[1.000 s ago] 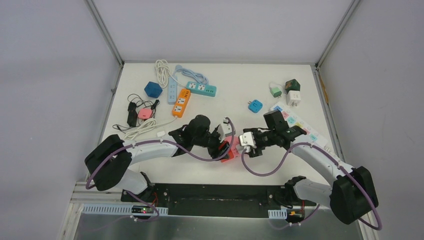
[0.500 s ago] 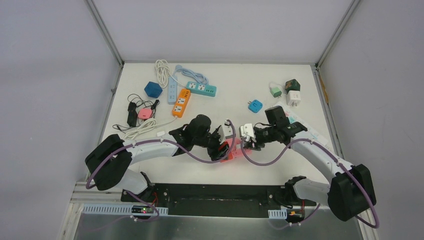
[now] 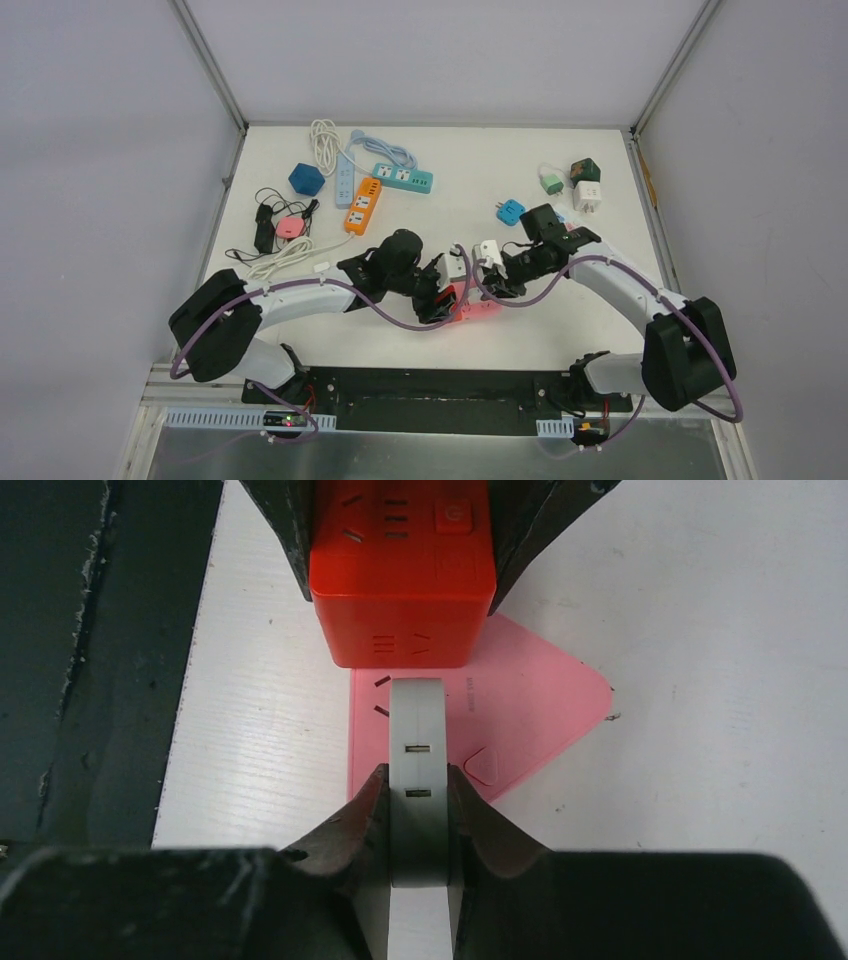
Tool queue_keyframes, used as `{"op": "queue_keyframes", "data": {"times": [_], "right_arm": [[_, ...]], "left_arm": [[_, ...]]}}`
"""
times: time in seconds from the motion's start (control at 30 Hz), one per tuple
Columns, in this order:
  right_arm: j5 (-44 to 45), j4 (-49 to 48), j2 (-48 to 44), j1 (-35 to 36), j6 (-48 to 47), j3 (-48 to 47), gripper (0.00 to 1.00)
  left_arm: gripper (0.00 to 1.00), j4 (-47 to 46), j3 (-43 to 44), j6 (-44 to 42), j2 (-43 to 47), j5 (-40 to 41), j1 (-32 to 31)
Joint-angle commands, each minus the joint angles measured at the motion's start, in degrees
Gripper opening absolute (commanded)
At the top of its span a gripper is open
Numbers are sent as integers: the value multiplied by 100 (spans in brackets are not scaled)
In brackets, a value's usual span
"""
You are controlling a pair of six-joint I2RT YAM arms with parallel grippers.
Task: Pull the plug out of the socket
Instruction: Remove the plug from the socket.
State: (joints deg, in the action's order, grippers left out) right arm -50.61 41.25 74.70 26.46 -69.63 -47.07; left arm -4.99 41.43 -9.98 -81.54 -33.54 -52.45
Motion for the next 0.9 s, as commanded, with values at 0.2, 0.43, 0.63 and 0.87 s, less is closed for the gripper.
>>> {"op": "queue_keyframes", "data": {"times": [0.2, 0.43, 0.63, 0.87], "right_arm": [[-502, -575, 359, 384, 1354, -245, 0], [-127, -1380, 309, 21, 2293, -172, 0], [244, -1585, 268, -97, 2460, -54, 0], [-738, -417, -16, 371, 729, 36, 0]], "left_arm": [[0, 553, -55, 90, 147, -256, -29], [0, 509, -200, 145, 281, -131, -26], [0, 508, -285, 145, 394, -33, -23], [0, 508, -303, 161, 404, 58, -20]]}}
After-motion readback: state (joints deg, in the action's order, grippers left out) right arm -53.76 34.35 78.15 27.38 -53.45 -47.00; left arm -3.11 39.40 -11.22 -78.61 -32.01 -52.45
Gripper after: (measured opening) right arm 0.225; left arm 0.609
